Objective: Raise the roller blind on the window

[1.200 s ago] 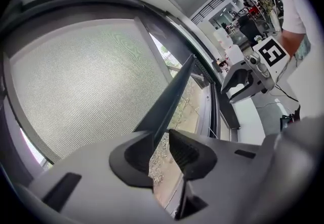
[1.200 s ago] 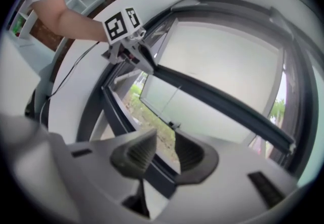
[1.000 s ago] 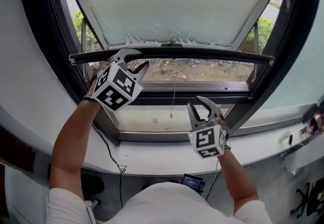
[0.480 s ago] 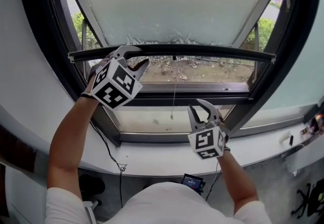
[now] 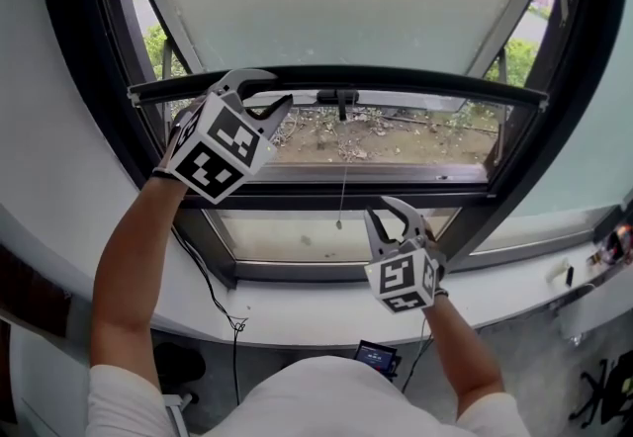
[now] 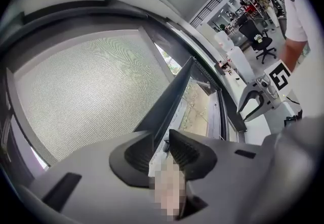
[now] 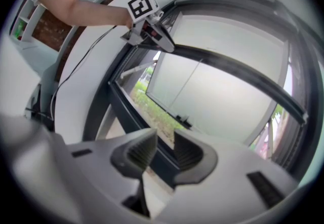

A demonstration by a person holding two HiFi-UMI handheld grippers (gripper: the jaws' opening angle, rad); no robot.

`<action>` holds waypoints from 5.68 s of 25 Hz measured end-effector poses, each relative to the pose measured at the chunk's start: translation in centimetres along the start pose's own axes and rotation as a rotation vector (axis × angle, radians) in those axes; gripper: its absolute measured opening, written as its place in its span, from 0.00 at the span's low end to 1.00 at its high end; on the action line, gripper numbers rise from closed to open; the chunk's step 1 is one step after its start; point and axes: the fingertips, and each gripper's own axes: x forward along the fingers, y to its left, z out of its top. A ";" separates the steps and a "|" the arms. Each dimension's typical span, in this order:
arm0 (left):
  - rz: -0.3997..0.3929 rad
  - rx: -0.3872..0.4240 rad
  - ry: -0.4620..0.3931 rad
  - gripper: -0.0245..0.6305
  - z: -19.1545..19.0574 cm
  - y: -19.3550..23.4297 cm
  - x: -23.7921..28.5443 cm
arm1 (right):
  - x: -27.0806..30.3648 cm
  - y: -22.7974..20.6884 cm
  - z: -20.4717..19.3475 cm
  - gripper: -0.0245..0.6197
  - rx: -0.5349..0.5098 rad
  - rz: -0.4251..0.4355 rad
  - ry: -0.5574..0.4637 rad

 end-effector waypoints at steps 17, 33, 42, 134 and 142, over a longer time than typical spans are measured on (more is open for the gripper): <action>0.024 0.026 -0.033 0.20 2.3 2.3 -0.6 | 0.3 1.1 -0.1 0.20 -0.027 0.032 0.025; 0.073 0.032 -0.080 0.20 6.1 6.3 -1.9 | 0.6 1.2 0.1 0.20 -0.035 0.041 0.017; 0.082 0.043 -0.089 0.20 6.7 7.0 -2.3 | 1.0 1.7 0.7 0.20 -0.020 0.055 0.000; 0.138 0.139 -0.098 0.19 10.4 10.9 -3.3 | 12.9 1.6 0.1 0.14 0.144 0.111 0.128; 0.140 0.133 -0.109 0.19 10.4 11.0 -3.3 | 12.1 1.9 -0.1 0.13 0.095 0.112 0.120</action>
